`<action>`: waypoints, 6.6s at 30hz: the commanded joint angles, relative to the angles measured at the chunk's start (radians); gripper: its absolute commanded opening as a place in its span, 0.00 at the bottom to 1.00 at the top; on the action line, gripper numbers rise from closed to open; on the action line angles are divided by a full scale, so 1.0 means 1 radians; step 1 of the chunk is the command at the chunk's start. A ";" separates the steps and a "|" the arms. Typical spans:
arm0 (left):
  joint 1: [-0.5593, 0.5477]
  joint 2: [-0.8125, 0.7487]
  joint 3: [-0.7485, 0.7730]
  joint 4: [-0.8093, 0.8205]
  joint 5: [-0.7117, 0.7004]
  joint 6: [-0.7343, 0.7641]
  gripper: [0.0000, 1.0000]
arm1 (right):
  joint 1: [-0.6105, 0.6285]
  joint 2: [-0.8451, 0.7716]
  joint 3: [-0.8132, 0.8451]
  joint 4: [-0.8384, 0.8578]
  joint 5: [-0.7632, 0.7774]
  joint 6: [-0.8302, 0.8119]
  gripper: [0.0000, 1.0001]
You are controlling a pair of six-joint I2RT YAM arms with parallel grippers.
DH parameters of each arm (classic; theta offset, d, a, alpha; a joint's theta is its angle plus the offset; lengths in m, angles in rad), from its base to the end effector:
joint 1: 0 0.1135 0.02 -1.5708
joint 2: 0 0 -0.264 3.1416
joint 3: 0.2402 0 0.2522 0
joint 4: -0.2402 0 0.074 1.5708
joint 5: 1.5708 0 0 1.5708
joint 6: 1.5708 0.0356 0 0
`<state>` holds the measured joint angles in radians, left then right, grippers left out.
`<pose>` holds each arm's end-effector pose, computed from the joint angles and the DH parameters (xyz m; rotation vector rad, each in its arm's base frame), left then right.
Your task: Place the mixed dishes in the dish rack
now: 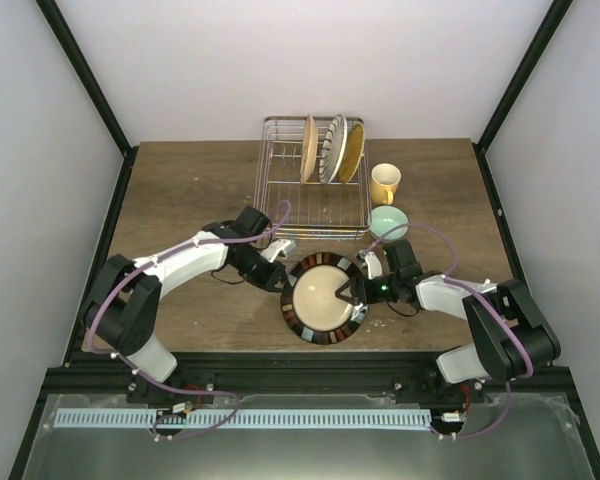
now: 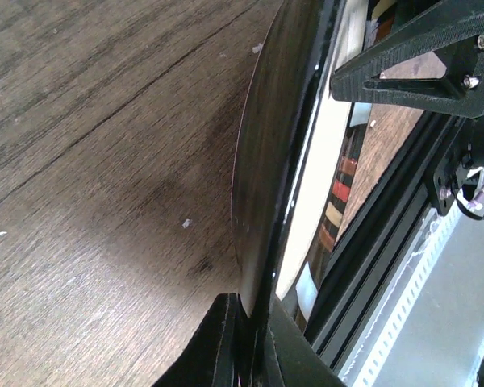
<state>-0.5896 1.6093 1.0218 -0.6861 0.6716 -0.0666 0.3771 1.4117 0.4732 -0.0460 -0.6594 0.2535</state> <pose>0.2347 -0.1836 0.1941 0.8910 2.7465 -1.0918 0.2038 0.1042 0.1269 -0.4257 2.5610 1.0818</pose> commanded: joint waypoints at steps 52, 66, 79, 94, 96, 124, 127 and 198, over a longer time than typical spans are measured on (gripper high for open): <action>0.101 -0.391 -0.018 0.193 -0.612 0.100 0.74 | 0.067 -0.254 0.465 -0.400 0.089 -0.017 0.01; 0.107 -0.479 -0.076 0.230 -0.716 0.080 0.77 | 0.290 0.145 1.064 -0.525 0.612 -0.040 0.01; 0.108 -0.564 -0.187 0.254 -0.669 0.041 0.77 | 0.348 0.455 1.555 -0.590 0.878 -0.008 0.01; 0.108 -0.551 -0.184 0.257 -0.655 0.042 0.77 | 0.359 0.414 1.495 -0.579 1.037 0.001 0.01; 0.109 -0.549 -0.184 0.253 -0.651 0.042 0.77 | 0.363 0.425 1.517 -0.582 1.080 0.002 0.01; 0.107 -0.578 -0.257 0.251 -0.574 0.013 0.77 | 0.457 0.682 1.662 -0.138 1.596 -0.164 0.01; 0.106 -0.580 -0.262 0.246 -0.565 0.013 0.77 | 0.457 0.719 1.684 -0.069 1.612 -0.215 0.01; 0.015 -0.551 -0.310 0.241 -0.558 0.010 0.76 | 0.407 1.109 1.784 0.069 1.547 -0.044 0.15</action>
<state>-0.5705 1.0519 0.7105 -0.4488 0.1104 -0.0597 0.7925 2.5107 2.2265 -0.0483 0.9485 0.1337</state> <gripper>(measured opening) 0.764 0.128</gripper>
